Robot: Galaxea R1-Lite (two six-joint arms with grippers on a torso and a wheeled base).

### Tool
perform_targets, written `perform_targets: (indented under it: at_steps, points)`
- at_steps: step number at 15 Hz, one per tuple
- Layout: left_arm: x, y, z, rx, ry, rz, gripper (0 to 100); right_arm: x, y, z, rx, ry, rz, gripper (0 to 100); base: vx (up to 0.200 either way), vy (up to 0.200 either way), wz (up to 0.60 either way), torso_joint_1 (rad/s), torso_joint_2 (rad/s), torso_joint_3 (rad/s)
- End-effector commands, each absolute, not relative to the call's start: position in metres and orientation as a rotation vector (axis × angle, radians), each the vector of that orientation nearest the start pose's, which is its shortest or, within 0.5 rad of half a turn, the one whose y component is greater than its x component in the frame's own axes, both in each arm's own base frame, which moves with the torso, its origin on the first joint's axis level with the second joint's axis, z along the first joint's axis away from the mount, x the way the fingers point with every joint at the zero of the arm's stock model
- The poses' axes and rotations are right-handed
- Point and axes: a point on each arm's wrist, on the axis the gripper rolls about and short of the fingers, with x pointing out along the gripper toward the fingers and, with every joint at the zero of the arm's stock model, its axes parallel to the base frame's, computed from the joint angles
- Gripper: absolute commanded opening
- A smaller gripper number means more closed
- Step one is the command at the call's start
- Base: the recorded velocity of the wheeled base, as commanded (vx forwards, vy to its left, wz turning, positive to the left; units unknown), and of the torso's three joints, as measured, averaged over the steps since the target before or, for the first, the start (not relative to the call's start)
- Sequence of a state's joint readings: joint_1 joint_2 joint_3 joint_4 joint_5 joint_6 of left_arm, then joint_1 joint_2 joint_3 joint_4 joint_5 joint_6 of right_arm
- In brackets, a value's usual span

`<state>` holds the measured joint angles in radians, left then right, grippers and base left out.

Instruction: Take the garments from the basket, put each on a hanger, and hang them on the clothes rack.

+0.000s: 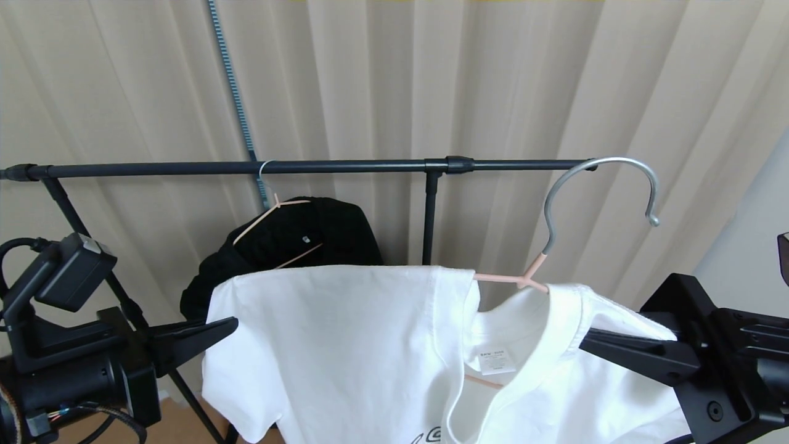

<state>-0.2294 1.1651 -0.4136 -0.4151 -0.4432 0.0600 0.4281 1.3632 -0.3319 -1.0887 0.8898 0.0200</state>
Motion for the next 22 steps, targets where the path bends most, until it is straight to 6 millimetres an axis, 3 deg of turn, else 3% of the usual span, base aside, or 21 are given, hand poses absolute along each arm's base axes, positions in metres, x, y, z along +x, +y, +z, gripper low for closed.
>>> perform_targets:
  at_steps: [1,22]
  points:
    - [0.144,-0.043,0.179,0.02,0.307,-0.674,0,0.162,0.093,0.189,0.001,-0.053,1.318,0,0.0,0.0,0.0,0.0,0.0,0.0]
    - [0.146,-0.044,0.182,0.022,0.298,-0.678,0,0.17,0.079,0.195,0.0,-0.073,1.234,0,0.0,0.0,0.0,0.0,0.0,0.0]
